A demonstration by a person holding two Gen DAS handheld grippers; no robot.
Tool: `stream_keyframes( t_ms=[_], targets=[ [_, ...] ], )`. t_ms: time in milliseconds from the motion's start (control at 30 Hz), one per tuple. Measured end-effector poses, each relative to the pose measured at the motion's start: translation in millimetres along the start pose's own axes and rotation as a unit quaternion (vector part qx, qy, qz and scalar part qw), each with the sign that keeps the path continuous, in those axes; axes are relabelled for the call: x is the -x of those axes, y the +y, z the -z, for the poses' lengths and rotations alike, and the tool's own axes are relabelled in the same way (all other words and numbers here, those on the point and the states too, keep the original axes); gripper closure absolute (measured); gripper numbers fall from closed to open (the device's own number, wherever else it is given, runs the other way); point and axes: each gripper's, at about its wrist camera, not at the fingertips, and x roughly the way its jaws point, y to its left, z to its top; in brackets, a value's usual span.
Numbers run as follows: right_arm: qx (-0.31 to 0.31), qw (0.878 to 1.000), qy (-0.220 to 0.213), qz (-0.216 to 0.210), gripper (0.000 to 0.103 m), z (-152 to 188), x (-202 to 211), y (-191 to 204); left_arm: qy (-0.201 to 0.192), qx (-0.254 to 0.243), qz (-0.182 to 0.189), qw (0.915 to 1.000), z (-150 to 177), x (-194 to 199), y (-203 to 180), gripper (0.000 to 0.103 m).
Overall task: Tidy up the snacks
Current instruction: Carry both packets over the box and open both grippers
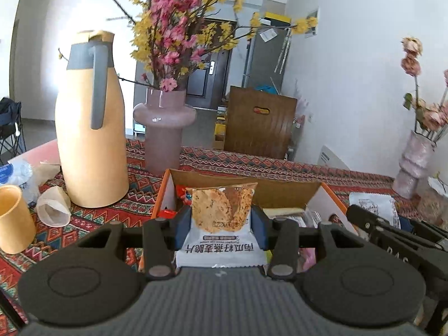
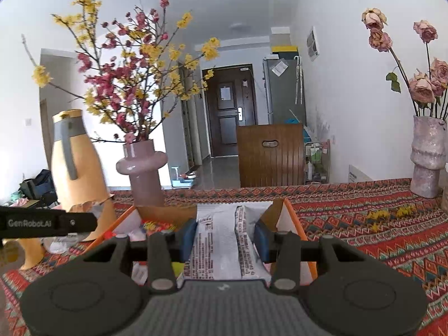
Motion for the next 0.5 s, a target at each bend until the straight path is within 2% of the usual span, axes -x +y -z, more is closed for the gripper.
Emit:
stream_keyframes(
  t_ms=[133,300,400,500],
  targets=[
    [-0.008,1.0,-0.002,0.019,0.06,-4.3,-28.8,0.7,0.002,0.016,-0.015,0.9998,-0.4,-25.8,6.2,0.056],
    [-0.023,0.999,0.008,0.023,0.06,8.3,-50.1,-8.8,-0.003,0.021,-0.032,0.9993,9.5,-46.9,13.0,0.057],
    [-0.025,0.999,0.017,0.027,0.06,12.6,-56.9,-10.7,0.017,0.016,-0.026,0.9994,13.6,-57.5,14.0,0.057],
    [-0.016,0.999,0.025,0.033,0.06,16.9,-63.3,-7.5,0.02,0.015,-0.026,0.9994,16.0,-58.7,15.0,0.057]
  ],
)
